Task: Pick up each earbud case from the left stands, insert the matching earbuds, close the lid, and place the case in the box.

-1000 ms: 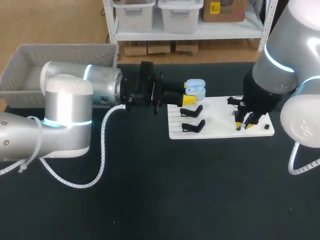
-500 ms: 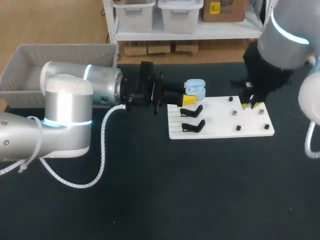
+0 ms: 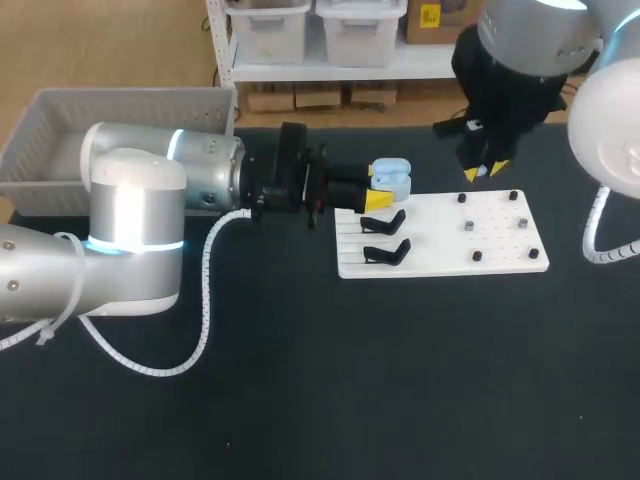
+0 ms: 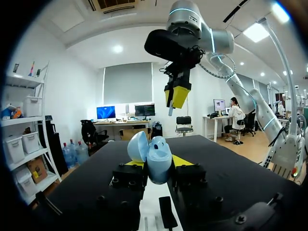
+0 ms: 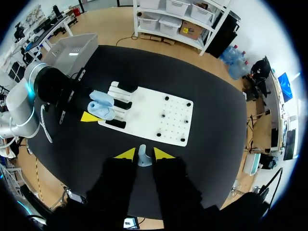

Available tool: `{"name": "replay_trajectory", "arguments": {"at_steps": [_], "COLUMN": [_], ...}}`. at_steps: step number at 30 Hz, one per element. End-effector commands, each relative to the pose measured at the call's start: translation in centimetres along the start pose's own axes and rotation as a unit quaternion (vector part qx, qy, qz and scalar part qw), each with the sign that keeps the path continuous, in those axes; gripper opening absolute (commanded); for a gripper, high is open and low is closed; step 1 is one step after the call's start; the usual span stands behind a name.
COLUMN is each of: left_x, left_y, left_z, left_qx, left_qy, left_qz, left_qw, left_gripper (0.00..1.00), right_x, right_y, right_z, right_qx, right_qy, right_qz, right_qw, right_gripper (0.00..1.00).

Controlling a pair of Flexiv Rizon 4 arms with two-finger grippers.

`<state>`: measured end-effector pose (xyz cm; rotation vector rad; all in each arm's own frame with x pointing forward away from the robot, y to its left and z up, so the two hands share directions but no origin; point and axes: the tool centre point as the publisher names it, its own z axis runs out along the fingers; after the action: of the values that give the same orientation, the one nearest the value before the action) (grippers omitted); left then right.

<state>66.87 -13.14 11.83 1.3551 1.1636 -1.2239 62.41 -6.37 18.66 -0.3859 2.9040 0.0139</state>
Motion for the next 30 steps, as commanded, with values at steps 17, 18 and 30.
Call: {"name": "replay_trajectory", "arguments": {"at_steps": [17,18,30], "left_x": [0.1,0.1,0.1], "left_y": [-0.1,-0.1,-0.1], "left_z": [0.0,0.0,0.0], "left_qx": [-0.002,-0.002,-0.002], "left_qy": [-0.001,-0.001,-0.001], "left_qz": [0.002,0.002,0.002], "left_qw": [1.000,1.000,1.000], "left_gripper": [0.00,0.00,0.00], "right_x": [-0.7,-0.6,-2.5], "right_y": [4.6,4.9,7.1], "right_z": [-0.7,-0.8,0.3], "right_qx": [-0.018,-0.019,-0.009], "right_qy": [0.019,0.020,0.046], "right_qz": [-0.167,-0.172,-0.191], "right_qw": [0.986,0.985,0.980], "right_gripper": [0.00,0.00,0.00]}}
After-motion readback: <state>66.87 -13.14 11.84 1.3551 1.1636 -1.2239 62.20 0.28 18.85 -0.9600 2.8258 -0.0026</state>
